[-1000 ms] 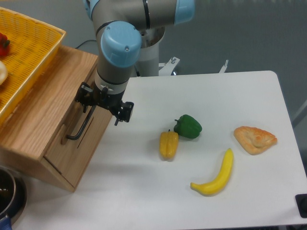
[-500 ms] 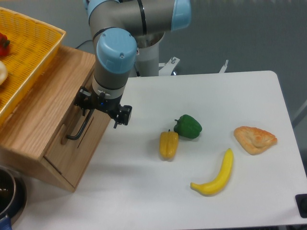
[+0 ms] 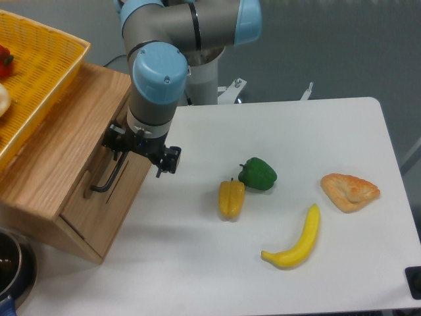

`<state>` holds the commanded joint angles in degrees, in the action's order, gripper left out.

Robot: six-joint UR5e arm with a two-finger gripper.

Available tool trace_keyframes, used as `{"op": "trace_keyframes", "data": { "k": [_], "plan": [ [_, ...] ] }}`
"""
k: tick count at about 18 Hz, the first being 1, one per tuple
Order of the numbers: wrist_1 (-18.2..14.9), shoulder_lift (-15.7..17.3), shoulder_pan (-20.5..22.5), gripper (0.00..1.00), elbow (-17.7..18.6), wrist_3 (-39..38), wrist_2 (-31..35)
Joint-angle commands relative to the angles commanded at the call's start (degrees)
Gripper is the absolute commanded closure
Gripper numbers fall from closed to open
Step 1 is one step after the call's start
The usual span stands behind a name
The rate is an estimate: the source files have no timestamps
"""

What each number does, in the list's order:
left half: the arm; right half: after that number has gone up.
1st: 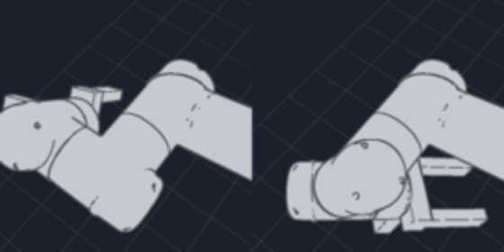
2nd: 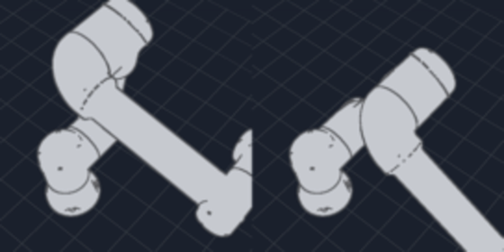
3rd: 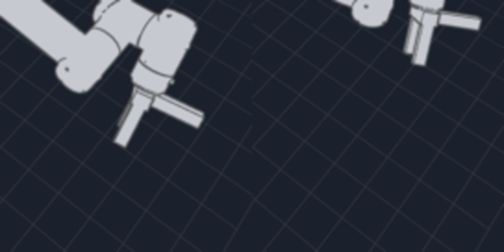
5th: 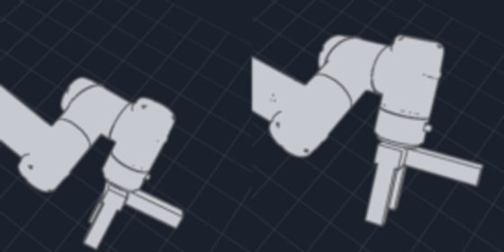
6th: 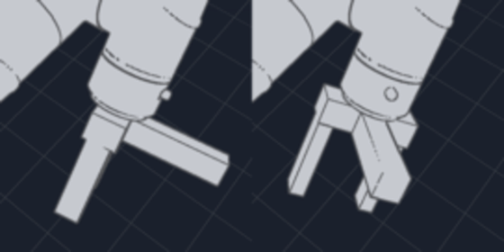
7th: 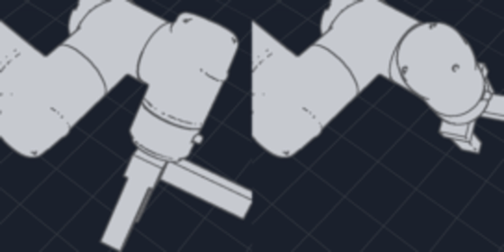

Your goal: Slide the top drawer open

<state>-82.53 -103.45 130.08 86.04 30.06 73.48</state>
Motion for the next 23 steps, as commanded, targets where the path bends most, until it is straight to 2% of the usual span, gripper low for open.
{"op": "trace_keyframes", "data": {
  "k": [3,23],
  "plan": [
    [1.06,-0.35,0.00,0.00,0.18,0.09,0.09],
    [1.23,-0.70,1.76,0.00,-1.23,0.79,2.37]
  ]
}}
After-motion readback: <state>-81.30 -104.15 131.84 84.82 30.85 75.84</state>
